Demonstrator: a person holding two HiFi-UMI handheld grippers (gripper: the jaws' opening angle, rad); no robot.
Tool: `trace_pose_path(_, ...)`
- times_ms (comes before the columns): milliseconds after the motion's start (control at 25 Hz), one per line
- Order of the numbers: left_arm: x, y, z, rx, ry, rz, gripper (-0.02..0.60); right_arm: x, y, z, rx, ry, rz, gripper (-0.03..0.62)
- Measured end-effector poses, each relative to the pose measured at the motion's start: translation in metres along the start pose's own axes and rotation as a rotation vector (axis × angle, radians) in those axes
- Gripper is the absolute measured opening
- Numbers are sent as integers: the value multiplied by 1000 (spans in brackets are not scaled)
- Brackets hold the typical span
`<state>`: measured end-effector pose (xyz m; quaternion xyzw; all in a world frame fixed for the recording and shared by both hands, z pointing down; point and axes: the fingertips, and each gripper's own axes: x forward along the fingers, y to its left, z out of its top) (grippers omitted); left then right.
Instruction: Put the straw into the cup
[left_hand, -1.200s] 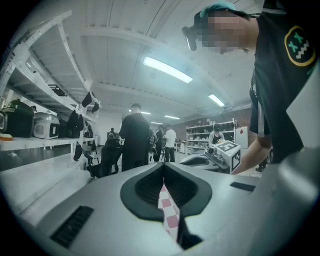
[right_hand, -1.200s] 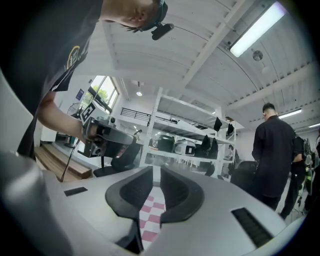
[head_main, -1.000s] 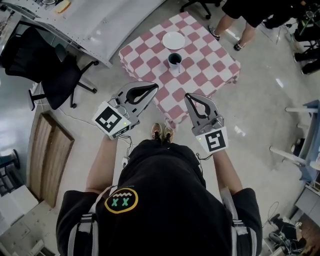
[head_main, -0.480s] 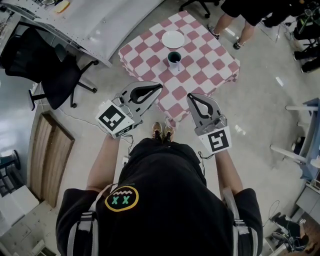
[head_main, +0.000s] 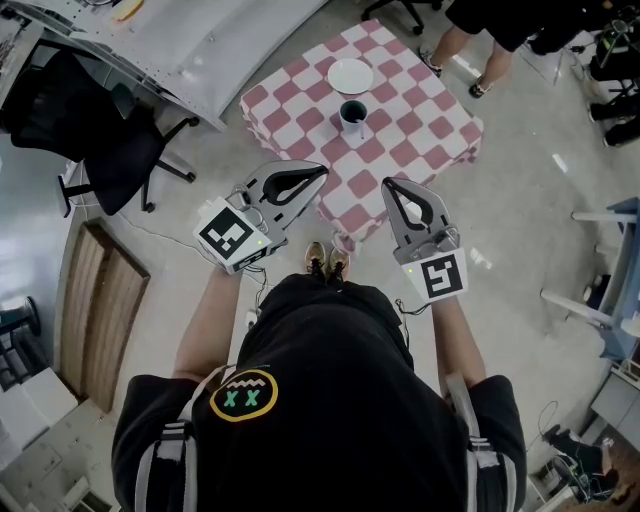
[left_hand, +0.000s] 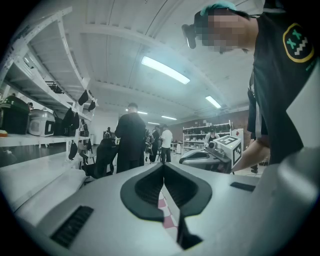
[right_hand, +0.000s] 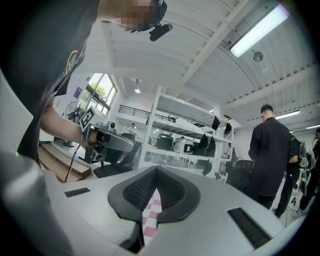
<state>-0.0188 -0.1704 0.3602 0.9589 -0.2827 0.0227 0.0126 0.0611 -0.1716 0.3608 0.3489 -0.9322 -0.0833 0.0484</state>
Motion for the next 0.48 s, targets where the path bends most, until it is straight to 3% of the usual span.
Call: trace_pose_path(480,-12,12,-1,-2,-10,6,18,10,0,1,5,4,-30,20)
